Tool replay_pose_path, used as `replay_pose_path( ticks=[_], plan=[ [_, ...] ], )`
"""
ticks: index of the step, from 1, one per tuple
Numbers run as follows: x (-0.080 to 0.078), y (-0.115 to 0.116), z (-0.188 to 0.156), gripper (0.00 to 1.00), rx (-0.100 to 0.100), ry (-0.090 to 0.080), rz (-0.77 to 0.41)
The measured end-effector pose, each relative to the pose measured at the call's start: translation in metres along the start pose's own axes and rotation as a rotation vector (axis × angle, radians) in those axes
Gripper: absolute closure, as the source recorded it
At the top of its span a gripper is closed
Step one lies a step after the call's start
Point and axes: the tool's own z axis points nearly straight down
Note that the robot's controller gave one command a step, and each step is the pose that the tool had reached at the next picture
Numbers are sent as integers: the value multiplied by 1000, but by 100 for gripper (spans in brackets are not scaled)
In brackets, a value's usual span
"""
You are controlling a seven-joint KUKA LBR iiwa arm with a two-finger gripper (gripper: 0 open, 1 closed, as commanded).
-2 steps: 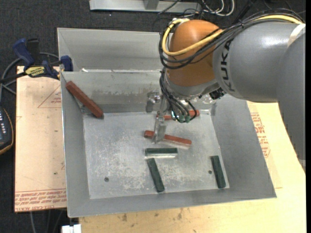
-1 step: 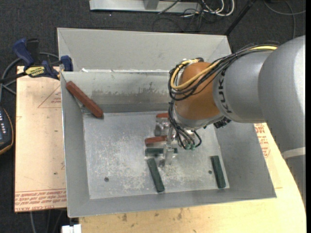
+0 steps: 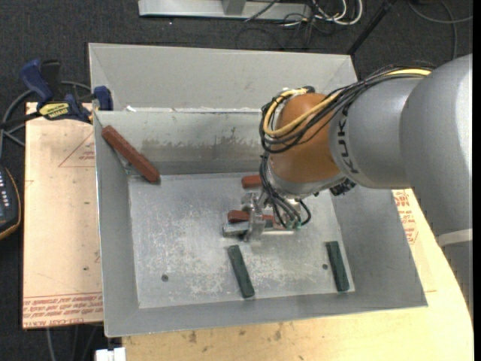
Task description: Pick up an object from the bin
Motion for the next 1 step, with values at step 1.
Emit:
replay_pose_path(
  ticks=[1],
  plan=[
    [58,-23,-248,100,1,-10,28]
  ],
)
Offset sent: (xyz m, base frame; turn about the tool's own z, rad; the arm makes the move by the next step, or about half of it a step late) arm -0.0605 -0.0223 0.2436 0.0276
